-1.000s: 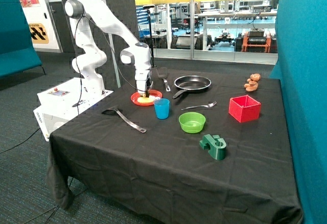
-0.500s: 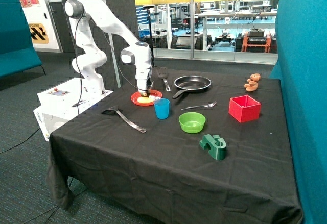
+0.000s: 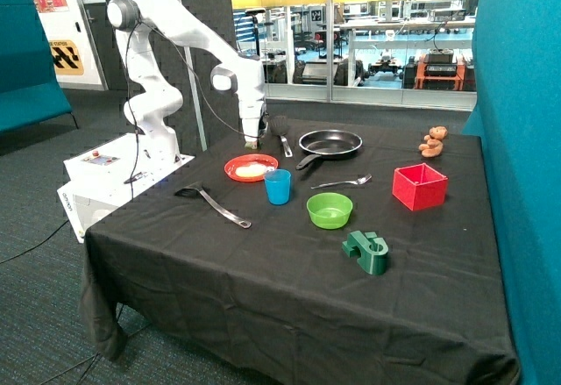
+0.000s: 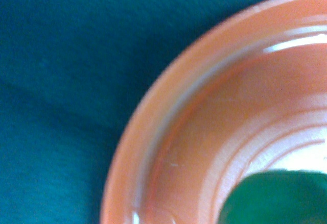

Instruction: Cook the vegetables

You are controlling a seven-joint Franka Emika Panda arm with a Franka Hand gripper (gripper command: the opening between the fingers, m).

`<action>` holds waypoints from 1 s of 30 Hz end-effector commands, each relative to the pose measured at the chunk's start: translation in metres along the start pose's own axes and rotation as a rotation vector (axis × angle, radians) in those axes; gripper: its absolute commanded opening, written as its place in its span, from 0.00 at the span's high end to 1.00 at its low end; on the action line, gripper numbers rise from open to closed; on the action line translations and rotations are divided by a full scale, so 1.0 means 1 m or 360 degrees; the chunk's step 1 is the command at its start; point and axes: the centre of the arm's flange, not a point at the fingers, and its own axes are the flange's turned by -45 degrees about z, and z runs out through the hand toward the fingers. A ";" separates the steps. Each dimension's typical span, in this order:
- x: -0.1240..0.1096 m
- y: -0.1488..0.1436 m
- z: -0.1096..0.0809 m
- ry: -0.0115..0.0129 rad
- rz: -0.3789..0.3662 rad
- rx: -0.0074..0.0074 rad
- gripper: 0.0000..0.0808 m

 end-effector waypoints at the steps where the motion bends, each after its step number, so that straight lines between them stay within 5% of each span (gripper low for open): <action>1: 0.021 -0.020 -0.023 -0.00010 -0.0129 0.00014 1.00; 15: 0.092 -0.081 -0.035 -0.00009 -0.0376 0.00015 1.00; 30: 0.167 -0.112 -0.032 -0.00009 -0.0372 0.00014 1.00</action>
